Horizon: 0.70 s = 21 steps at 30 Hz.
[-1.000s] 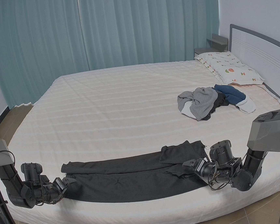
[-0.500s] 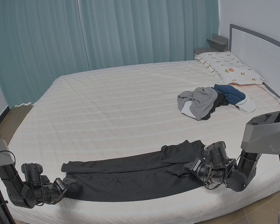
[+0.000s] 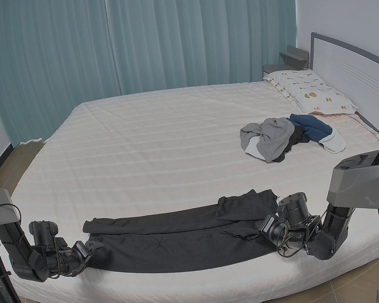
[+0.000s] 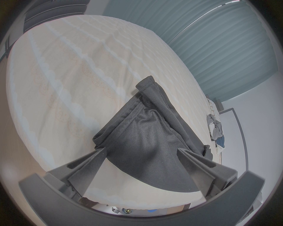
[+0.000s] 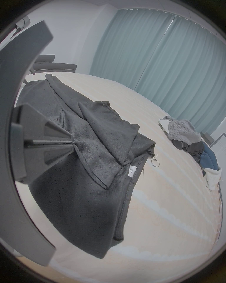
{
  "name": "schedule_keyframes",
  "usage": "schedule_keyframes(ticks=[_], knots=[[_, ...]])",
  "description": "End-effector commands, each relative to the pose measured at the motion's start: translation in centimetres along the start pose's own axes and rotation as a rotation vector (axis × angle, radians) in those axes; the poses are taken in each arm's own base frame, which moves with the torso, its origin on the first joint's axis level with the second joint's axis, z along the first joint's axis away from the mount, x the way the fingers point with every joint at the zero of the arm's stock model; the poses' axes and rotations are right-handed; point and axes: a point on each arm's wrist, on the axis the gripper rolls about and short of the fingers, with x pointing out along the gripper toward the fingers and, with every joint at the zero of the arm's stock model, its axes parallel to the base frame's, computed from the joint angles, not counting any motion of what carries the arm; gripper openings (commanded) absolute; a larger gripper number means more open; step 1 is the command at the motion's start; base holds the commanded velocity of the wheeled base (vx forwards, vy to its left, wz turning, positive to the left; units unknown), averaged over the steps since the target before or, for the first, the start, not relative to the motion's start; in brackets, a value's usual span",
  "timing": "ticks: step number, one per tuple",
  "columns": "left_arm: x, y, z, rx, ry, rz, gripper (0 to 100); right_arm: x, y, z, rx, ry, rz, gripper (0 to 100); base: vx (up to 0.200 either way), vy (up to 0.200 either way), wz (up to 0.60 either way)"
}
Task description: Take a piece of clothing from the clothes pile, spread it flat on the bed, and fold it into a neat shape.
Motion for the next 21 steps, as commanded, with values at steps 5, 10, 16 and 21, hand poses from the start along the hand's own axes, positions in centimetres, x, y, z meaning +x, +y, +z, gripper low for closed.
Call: schedule_keyframes(ticks=[5, 10, 16, 21], knots=[[0.0, 0.0, 0.0, -0.001, 0.001, 0.001, 100, -2.4, 0.7, 0.3, -0.009, 0.0, 0.026, 0, 0.0, 0.0, 0.0], [0.0, 0.0, -0.1, -0.001, 0.003, 0.001, 100, -3.3, 0.1, -0.4, -0.019, 0.023, 0.004, 0, 0.0, 0.0, 0.0], [0.0, 0.0, -0.1, -0.001, 0.002, 0.002, 100, -4.0, -0.3, -1.3, -0.038, 0.05, -0.009, 0, 0.0, 0.0, 0.0], [0.0, 0.0, -0.1, 0.0, 0.003, 0.003, 100, -4.5, -0.2, -1.5, -0.043, 0.055, -0.005, 0, 0.0, 0.0, 0.0]])
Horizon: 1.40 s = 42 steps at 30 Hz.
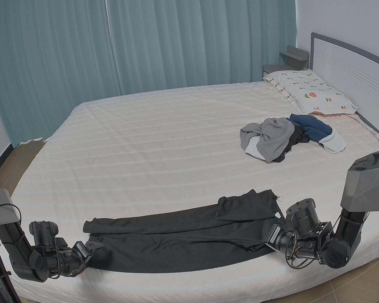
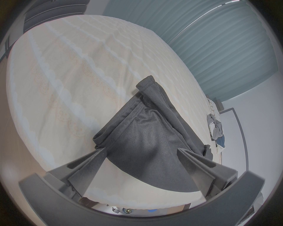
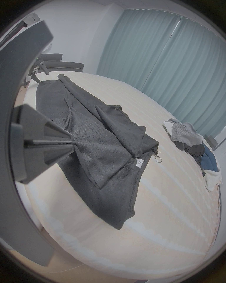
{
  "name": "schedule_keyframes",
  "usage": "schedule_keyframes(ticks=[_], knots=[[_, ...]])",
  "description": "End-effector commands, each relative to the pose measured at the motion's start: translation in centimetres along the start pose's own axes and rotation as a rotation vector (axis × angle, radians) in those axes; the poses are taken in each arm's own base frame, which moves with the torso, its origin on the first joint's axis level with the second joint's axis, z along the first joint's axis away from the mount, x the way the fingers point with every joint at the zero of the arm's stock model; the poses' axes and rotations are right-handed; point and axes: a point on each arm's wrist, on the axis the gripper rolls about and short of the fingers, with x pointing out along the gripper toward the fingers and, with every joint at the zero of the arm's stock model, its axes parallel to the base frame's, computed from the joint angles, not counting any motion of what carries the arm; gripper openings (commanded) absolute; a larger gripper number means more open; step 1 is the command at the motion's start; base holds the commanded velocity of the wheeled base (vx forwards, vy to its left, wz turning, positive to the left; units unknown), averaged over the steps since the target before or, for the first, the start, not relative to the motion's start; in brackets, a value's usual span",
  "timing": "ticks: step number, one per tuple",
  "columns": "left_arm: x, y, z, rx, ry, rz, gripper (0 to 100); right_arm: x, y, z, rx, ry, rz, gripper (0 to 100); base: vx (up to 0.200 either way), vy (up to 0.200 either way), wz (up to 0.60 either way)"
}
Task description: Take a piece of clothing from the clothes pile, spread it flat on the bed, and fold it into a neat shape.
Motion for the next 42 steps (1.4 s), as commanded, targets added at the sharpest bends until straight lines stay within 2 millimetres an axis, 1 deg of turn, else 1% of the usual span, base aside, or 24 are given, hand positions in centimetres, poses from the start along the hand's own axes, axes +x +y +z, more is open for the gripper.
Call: schedule_keyframes(ticks=[1, 4, 5, 10, 15, 17, 18, 19, 21, 24, 26, 31, 34, 35, 37, 42], knots=[[0.0, 0.1, -0.1, -0.002, 0.003, 0.002, 100, -0.5, 0.2, 0.0, -0.005, 0.0, 0.009, 0, 0.0, 0.0, 0.0], [0.0, 0.1, -0.1, -0.002, 0.003, 0.002, 100, -0.6, 0.2, -0.4, -0.012, 0.009, 0.007, 0, 0.0, 0.0, 0.0], [0.0, 0.1, -0.1, -0.001, 0.002, 0.001, 100, -0.6, 0.1, -0.5, -0.014, 0.013, 0.005, 100, 0.0, 0.0, 0.0], [0.0, 0.1, -0.1, -0.001, 0.002, 0.001, 100, -0.9, -0.4, -0.8, -0.017, 0.023, -0.012, 100, 0.0, 0.0, 0.0], [0.0, 0.1, -0.1, 0.0, 0.003, 0.002, 100, -0.9, -0.7, -0.1, -0.002, 0.003, -0.017, 100, 0.0, 0.0, 0.0], [0.0, 0.1, -0.1, 0.001, 0.003, 0.002, 100, -1.0, -0.7, 0.9, 0.016, -0.025, -0.01, 100, 0.0, 0.0, 0.0], [0.0, 0.1, -0.1, 0.001, 0.004, 0.003, 100, -1.1, -0.6, 0.9, 0.014, -0.026, -0.007, 100, 0.0, 0.0, 0.0], [0.0, 0.1, -0.1, 0.001, 0.003, 0.002, 100, -1.7, -0.4, 1.7, 0.02, -0.039, 0.009, 100, 0.0, 0.0, 0.0], [0.0, 0.1, -0.1, 0.001, 0.003, 0.002, 100, -2.2, -0.2, 2.4, 0.019, -0.056, 0.019, 100, 0.0, 0.0, 0.0], [0.0, 0.1, -0.1, 0.001, 0.003, 0.002, 100, -2.4, -0.5, 3.6, -0.023, -0.09, 0.019, 100, 0.0, 0.0, 0.0], [0.0, 0.1, -0.1, 0.001, 0.003, 0.002, 100, -2.0, -0.8, 3.9, -0.041, -0.083, 0.017, 100, 0.0, 0.0, 0.0], [0.0, 0.1, -0.1, 0.001, 0.003, 0.002, 100, -0.9, -1.6, 3.8, -0.051, 0.001, 0.038, 100, 0.0, 0.0, 0.0], [0.0, 0.1, -0.1, 0.001, 0.003, 0.002, 100, 0.4, -2.2, 4.1, -0.054, 0.01, 0.024, 100, 0.0, 0.0, 0.0], [0.0, 0.1, -0.1, 0.001, 0.003, 0.002, 100, 0.5, -2.2, 4.0, -0.055, 0.011, 0.023, 100, 0.0, 0.0, 0.0], [0.0, 0.1, -0.1, 0.001, 0.003, 0.002, 100, 1.6, -2.8, 4.2, -0.068, 0.01, 0.004, 100, 0.0, 0.0, 0.0], [0.0, 0.1, -0.1, 0.002, 0.002, 0.001, 100, 2.5, -3.4, 5.1, -0.062, -0.009, -0.006, 100, 0.0, 0.0, 0.0]])
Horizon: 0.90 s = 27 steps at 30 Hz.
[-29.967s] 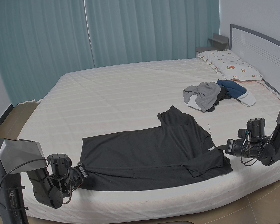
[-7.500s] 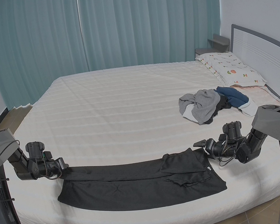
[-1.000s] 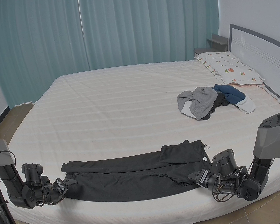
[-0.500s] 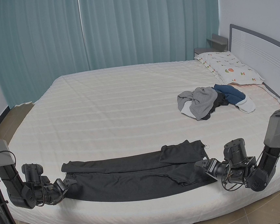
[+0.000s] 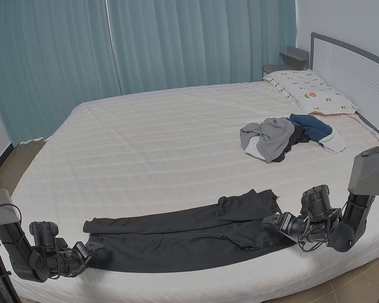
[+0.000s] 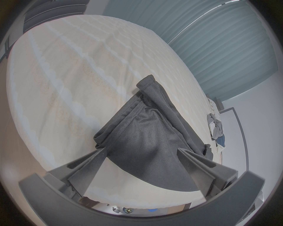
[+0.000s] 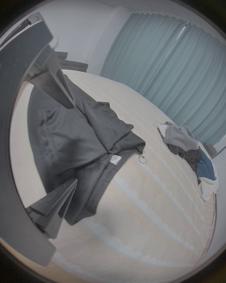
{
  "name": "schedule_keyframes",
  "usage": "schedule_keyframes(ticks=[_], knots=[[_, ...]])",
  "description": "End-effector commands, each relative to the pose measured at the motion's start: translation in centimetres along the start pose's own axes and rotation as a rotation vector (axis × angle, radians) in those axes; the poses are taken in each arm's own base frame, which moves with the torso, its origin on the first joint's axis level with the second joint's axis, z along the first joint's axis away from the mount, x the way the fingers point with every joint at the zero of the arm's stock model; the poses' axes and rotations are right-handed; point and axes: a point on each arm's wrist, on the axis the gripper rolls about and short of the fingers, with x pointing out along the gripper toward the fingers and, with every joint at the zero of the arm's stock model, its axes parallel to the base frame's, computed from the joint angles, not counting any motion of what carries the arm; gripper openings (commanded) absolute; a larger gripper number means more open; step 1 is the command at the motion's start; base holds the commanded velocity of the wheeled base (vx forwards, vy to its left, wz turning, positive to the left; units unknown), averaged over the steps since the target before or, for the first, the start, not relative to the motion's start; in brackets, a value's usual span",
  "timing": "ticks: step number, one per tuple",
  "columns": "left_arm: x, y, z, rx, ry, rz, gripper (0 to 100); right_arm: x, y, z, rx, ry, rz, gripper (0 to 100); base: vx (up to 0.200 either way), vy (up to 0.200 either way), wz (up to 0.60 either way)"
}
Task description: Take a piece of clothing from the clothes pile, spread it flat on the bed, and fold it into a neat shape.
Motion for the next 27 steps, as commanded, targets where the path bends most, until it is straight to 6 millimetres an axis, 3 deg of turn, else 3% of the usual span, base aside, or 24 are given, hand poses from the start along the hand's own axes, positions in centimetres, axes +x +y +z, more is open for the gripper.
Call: schedule_keyframes(ticks=[1, 3, 4, 27], knots=[[0.0, 0.0, 0.0, -0.001, 0.0, 0.0, 100, 1.6, -1.2, 0.2, 0.016, 0.004, -0.032, 100, 0.0, 0.0, 0.0], [0.1, 0.0, 0.0, -0.001, 0.001, 0.001, 100, 1.8, -1.4, 0.2, 0.019, 0.014, -0.029, 100, 0.0, 0.0, 0.0], [0.0, 0.0, 0.0, -0.001, 0.0, 0.0, 100, 1.9, -1.5, 0.2, 0.017, 0.017, -0.031, 0, 0.0, 0.0, 0.0], [0.1, 0.0, 0.1, 0.0, -0.002, -0.001, 100, 0.3, -3.1, 0.8, 0.031, 0.002, -0.075, 0, 0.0, 0.0, 0.0]])
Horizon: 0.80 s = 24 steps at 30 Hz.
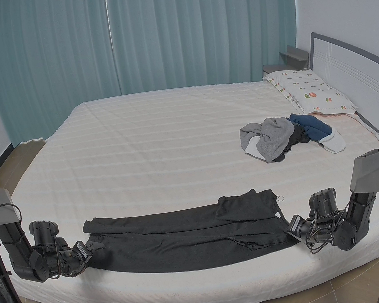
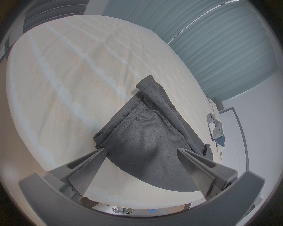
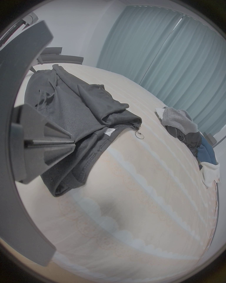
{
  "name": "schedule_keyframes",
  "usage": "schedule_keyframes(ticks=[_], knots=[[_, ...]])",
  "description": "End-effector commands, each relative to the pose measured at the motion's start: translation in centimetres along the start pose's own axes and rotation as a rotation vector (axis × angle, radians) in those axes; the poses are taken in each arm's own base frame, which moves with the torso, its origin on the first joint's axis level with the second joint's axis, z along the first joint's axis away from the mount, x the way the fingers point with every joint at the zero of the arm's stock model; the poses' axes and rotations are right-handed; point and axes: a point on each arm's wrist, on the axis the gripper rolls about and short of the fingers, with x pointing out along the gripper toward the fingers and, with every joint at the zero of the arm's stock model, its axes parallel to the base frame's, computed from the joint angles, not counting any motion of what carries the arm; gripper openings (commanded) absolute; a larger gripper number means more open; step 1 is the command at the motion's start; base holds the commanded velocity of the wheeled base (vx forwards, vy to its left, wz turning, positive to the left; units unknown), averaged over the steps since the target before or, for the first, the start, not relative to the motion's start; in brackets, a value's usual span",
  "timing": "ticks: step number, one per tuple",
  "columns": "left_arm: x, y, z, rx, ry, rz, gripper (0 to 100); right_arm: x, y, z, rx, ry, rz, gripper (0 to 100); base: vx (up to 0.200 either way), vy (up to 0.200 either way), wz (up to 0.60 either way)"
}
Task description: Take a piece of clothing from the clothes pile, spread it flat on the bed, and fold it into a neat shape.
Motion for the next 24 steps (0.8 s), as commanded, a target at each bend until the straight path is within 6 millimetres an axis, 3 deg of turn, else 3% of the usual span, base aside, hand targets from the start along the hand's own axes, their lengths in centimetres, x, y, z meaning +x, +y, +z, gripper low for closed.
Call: schedule_keyframes(ticks=[1, 4, 5, 15, 24], knots=[[0.1, 0.0, 0.0, -0.001, 0.001, 0.001, 100, -0.2, 0.2, -0.1, -0.005, -0.002, 0.013, 0, 0.0, 0.0, 0.0], [0.1, 0.1, 0.0, -0.002, 0.002, 0.001, 100, -0.2, 0.2, -0.4, -0.009, 0.004, 0.013, 0, 0.0, 0.0, 0.0], [0.1, 0.1, 0.0, -0.002, 0.002, 0.001, 100, -0.3, 0.3, -0.5, -0.011, 0.005, 0.016, 100, 0.0, 0.0, 0.0], [0.1, 0.0, 0.2, -0.001, -0.004, -0.003, 100, -1.9, 1.5, 0.7, -0.001, -0.068, 0.112, 100, 0.0, 0.0, 0.0], [0.1, 0.0, 0.5, 0.001, -0.03, 0.009, 100, -2.3, 0.0, 2.4, 0.152, -0.075, 0.182, 100, 0.0, 0.0, 0.0]])
